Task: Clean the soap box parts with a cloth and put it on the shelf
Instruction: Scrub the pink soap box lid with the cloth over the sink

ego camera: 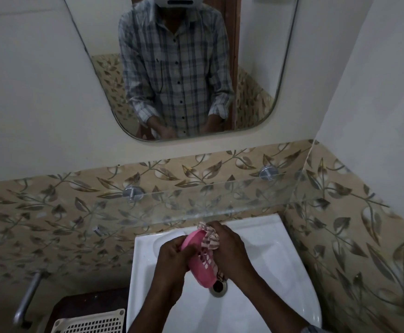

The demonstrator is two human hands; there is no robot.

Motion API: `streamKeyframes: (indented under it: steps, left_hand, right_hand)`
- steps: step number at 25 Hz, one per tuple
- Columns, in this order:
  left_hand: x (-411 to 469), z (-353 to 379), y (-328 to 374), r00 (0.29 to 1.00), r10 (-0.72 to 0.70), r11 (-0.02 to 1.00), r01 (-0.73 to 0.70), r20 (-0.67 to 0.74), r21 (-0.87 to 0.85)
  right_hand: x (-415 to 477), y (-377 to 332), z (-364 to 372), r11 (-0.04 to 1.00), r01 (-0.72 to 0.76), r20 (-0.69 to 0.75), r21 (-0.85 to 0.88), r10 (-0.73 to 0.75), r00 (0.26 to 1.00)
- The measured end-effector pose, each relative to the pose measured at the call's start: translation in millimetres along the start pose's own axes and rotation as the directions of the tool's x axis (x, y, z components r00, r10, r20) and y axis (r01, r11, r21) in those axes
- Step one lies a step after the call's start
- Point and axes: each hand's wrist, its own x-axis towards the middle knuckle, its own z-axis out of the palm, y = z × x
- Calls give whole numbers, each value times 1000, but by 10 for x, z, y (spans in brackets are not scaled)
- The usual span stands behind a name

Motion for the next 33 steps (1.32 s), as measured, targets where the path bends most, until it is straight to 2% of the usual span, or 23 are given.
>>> streamKeyframes:
  steps: [2, 3, 5, 6, 8, 10, 11, 13, 15, 17, 19, 21, 25, 29, 31, 33]
  left_hand:
    - [27, -25, -108, 995, 28, 989, -41, -97, -139]
    - [34, -5, -154, 986, 40, 979, -71, -160, -189]
    - [51, 62, -232, 959, 73, 961, -140, -273, -237]
    - [54, 95, -265, 946, 92, 958, -169, -310, -231]
    - [45, 118, -356, 932, 141, 964, -206, -334, -167]
    - [21, 63, -454, 928, 193, 965, -238, -319, -107]
    - [15, 13, -480, 929, 204, 966, -242, -309, -91]
    - [46, -132, -501, 930, 191, 963, -240, -313, -126]
    - [73, -297, -536, 953, 58, 918, -168, -296, -360]
    - [36, -443, -595, 972, -54, 838, -81, -230, -539]
    - [-23, -573, -684, 971, -107, 823, -33, -213, -567]
    - [-62, -609, -765, 969, -132, 826, -10, -210, -564]
    - [-86, -571, -848, 962, -160, 851, 21, -222, -525]
    - [-138, -597, -919, 959, -184, 838, 38, -216, -545]
    - [-157, -595, -895, 964, -175, 844, 43, -199, -535]
    - [-166, -588, -877, 972, -146, 851, 29, -183, -525]
  right_hand:
    - [-17, 91, 11, 966, -192, 98, 173, 178, 979]
    - [-50, 109, 50, 880, -324, 143, 346, 292, 946]
    - [-107, 57, 150, 537, -508, 282, 674, 449, 848]
    - [-121, 28, 208, 349, -544, 351, 763, 484, 802]
    - [-101, -8, 309, 53, -578, 484, 814, 490, 726]
    - [-94, -48, 315, -107, -645, 626, 757, 401, 668]
    - [-110, -32, 280, -130, -685, 678, 717, 359, 641]
    - [-147, 59, 134, -86, -748, 734, 658, 294, 611]
    - [-174, 259, -55, -79, -723, 710, 686, 292, 641]
    - [-156, 558, -225, -111, -631, 618, 768, 389, 683]
    - [-158, 858, -289, -44, -629, 553, 776, 529, 644]
    - [-231, 1084, -269, 49, -702, 533, 710, 615, 581]
    - [-428, 1226, 8, 92, -725, 550, 682, 589, 592]
    - [-577, 1143, 336, 135, -739, 488, 660, 671, 558]
    - [-610, 1070, 350, 181, -713, 460, 677, 653, 602]
    - [-604, 955, 293, 237, -635, 414, 735, 585, 698]
